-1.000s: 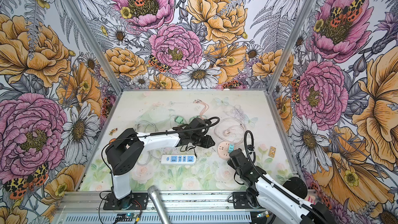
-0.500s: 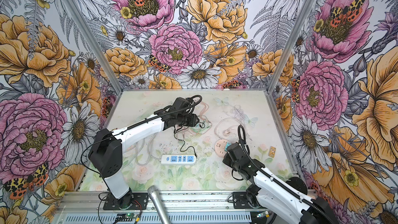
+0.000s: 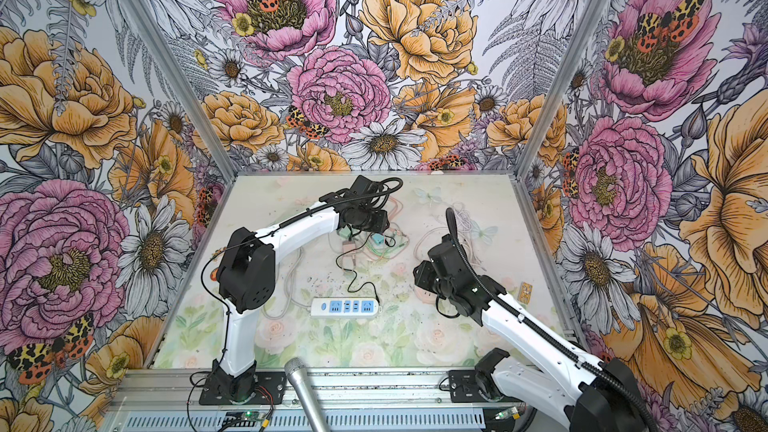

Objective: Insert the plug

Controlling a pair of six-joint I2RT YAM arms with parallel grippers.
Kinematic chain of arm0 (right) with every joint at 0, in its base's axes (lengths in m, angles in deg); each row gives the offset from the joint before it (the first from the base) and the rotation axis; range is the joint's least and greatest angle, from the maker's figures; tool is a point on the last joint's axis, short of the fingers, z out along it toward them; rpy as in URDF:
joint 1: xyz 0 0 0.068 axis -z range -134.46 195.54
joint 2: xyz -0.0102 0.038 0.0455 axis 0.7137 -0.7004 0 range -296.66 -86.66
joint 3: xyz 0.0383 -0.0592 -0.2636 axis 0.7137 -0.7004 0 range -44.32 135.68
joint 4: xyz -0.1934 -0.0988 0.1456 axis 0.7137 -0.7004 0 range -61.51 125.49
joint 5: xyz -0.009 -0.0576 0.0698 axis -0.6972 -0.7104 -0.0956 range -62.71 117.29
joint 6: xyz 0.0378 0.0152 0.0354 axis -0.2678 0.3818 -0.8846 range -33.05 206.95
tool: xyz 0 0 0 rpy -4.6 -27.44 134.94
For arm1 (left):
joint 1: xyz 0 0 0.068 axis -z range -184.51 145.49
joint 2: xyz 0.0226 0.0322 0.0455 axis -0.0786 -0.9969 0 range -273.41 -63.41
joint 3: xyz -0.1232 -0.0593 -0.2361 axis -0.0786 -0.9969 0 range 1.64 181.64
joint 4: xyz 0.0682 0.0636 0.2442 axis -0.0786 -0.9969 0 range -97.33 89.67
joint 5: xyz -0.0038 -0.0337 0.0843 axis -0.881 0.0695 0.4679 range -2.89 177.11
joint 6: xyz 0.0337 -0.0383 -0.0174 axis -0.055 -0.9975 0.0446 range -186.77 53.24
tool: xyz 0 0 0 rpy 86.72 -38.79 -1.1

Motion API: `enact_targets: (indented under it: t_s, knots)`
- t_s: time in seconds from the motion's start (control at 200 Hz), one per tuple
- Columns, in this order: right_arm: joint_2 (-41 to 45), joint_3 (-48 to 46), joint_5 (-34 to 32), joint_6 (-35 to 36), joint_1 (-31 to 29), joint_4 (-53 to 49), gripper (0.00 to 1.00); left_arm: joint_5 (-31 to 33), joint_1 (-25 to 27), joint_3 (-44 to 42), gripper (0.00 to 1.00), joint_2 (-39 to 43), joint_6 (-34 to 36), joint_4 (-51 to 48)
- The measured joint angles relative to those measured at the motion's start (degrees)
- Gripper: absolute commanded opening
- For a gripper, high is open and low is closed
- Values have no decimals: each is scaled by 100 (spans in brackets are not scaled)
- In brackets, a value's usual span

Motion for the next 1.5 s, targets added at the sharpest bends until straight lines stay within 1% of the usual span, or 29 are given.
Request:
enact_targets:
  t_s: [0.24, 0.415, 0.645, 0.846, 1.071, 1.186, 1.336, 1.501]
  knots:
    - [-789, 848, 337, 785, 857, -11, 43, 26, -160, 247, 38, -192, 63, -238]
    - [-1281, 1316, 570, 1193, 1172, -17, 43, 46, -343, 378, 39, -459, 61, -361]
    - [-1803, 1801, 815, 1578, 1303, -20, 44, 87, -490, 378, 42, -483, 61, -514]
    - [-2288, 2031, 1027, 1768, 1357, 2, 45, 433, -522, 275, 43, -437, 59, -638]
    - [-2507, 2035, 1259, 1860, 1357, 28, 45, 787, -682, -79, 45, 28, 57, -962]
    - [-2583, 2050, 1300, 1871, 1357, 79, 45, 800, -850, -149, 46, 256, 57, -1082]
    - [-2782, 2087, 1429, 1867, 1357, 192, 45, 778, -1047, -151, 51, 264, -11, -1154]
    - [-2787, 2087, 1438, 1875, 1357, 251, 47, 675, -1097, -151, 54, 251, -258, -1187]
